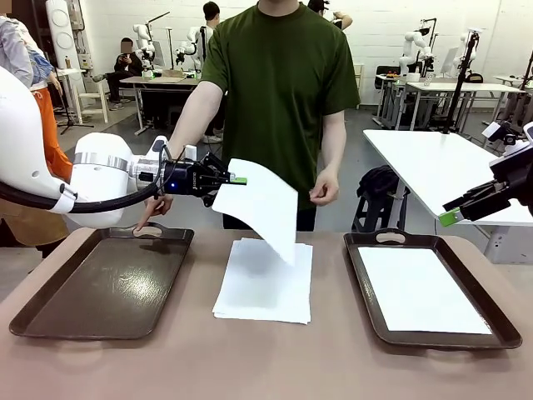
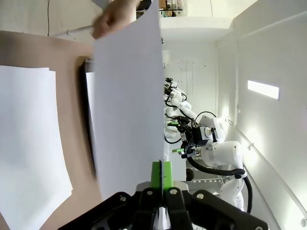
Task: Sort the A4 documents.
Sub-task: Receive the A4 Paper, then place the A4 Paper in the designated Handle tray.
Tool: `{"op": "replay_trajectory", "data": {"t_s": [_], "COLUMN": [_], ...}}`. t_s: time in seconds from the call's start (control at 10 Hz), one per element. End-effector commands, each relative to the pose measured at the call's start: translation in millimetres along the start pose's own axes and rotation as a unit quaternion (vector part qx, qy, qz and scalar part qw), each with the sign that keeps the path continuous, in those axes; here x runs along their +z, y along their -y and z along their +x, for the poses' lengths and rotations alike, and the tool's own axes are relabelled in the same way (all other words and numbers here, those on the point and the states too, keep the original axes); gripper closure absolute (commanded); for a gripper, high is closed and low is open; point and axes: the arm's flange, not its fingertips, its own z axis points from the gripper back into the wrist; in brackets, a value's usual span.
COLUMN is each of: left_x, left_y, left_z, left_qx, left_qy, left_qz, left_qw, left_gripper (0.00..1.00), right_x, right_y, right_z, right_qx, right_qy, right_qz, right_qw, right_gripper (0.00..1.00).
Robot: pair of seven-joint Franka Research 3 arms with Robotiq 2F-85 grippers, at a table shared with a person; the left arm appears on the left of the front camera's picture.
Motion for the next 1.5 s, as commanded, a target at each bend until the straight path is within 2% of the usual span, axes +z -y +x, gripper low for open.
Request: {"op": "replay_trajectory", "data": {"t_s": [0.0, 0.7, 0.9, 1.0, 1.2, 1.4], "left_x": [-2.0, -0.1, 17.9, 33.5, 70.3, 99.5], "left_y": [-1.7, -0.5, 26.0, 33.3, 26.5, 21.0], "left_z": [-0.6, -0.1, -26.0, -35.3, -40.9, -43.0], "left_qx": [0.001, 0.0, -0.096, -0.117, -0.126, -0.135], "left_qy": [0.002, 0.0, -0.053, -0.054, -0.05, -0.05], "left_qz": [0.003, 0.0, 0.05, 0.086, 0.147, 0.174], "left_qw": [1.0, 1.0, 0.993, 0.988, 0.98, 0.974], "left_gripper": [1.0, 0.99, 0.99, 0.99, 0.99, 0.99], "right_x": [-1.4, -1.4, -1.4, -1.4, -1.4, -1.4], "right_y": [0.3, 0.3, 0.3, 0.3, 0.3, 0.3], "right_z": [-0.9, -0.9, -0.9, -0.9, -0.9, -0.9], "right_qx": [0.002, 0.002, 0.002, 0.002, 0.002, 0.002], "right_qy": [0.0, 0.0, 0.0, 0.0, 0.0, 0.0], "right_qz": [-0.005, -0.005, -0.005, -0.005, -0.005, -0.005], "right_qw": [1.0, 1.0, 1.0, 1.0, 1.0, 1.0], "right_gripper": [0.0, 0.0, 0.0, 0.0, 0.0, 0.0]}}
